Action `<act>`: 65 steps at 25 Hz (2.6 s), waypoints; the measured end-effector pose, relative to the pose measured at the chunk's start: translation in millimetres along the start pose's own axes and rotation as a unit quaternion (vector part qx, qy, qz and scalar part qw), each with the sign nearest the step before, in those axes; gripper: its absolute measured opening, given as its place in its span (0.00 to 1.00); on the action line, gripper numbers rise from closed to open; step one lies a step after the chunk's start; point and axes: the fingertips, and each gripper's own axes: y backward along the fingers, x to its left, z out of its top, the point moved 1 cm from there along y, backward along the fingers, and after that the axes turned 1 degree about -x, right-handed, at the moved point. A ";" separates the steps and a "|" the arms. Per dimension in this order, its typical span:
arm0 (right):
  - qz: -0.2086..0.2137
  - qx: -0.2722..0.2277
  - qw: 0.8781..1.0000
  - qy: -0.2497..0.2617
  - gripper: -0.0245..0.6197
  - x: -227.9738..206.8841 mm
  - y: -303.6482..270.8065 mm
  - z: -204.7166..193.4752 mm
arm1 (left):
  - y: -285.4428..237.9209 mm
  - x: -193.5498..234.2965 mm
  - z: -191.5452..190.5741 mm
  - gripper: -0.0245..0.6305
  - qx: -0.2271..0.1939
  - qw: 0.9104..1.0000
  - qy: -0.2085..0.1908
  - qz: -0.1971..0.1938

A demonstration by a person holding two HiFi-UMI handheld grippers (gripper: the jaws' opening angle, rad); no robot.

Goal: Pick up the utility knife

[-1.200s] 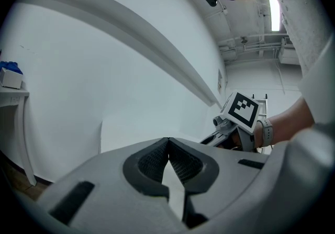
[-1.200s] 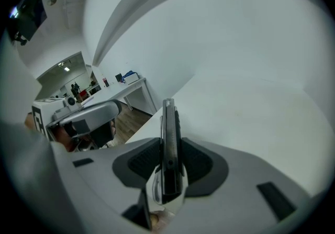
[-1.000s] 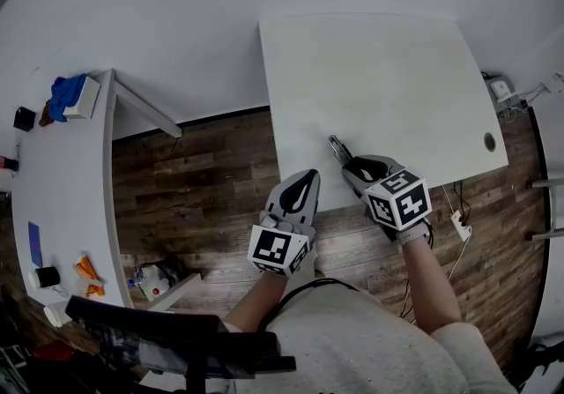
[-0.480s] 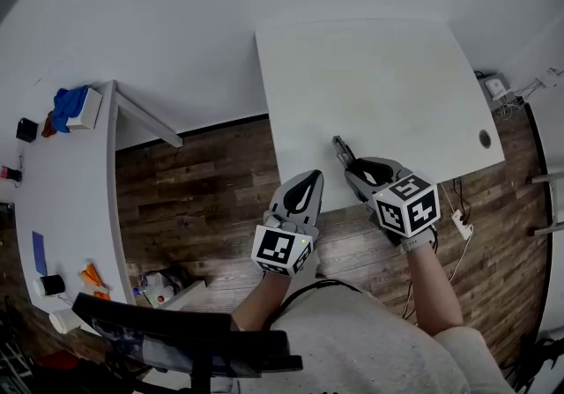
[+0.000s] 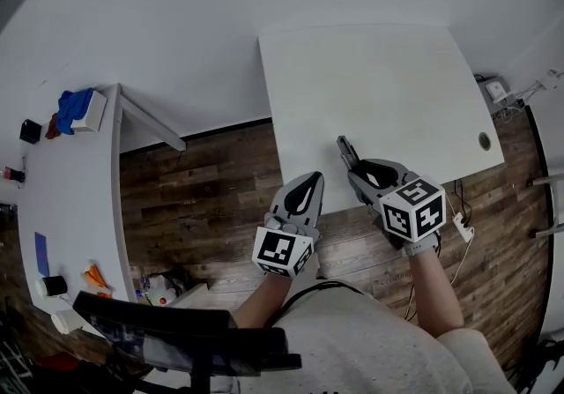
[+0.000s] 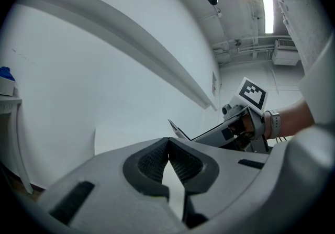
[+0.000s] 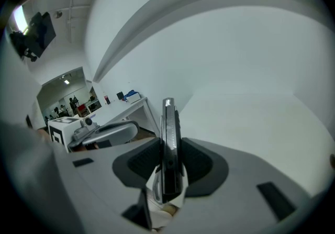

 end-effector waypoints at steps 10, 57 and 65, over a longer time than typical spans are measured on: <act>-0.002 -0.053 0.999 -0.012 0.24 4.3 18.1 12.8 | -0.4 -3.7 8.2 0.05 -0.009 1.000 -0.007 0.003; -0.012 -0.128 0.989 -0.075 0.24 11.1 21.0 2.0 | 9.6 -2.0 13.3 0.05 -0.017 1.000 -0.010 0.023; -0.012 -0.129 0.989 -0.075 0.24 10.4 22.6 0.5 | 9.9 -4.5 11.1 0.05 -0.014 1.000 -0.012 0.020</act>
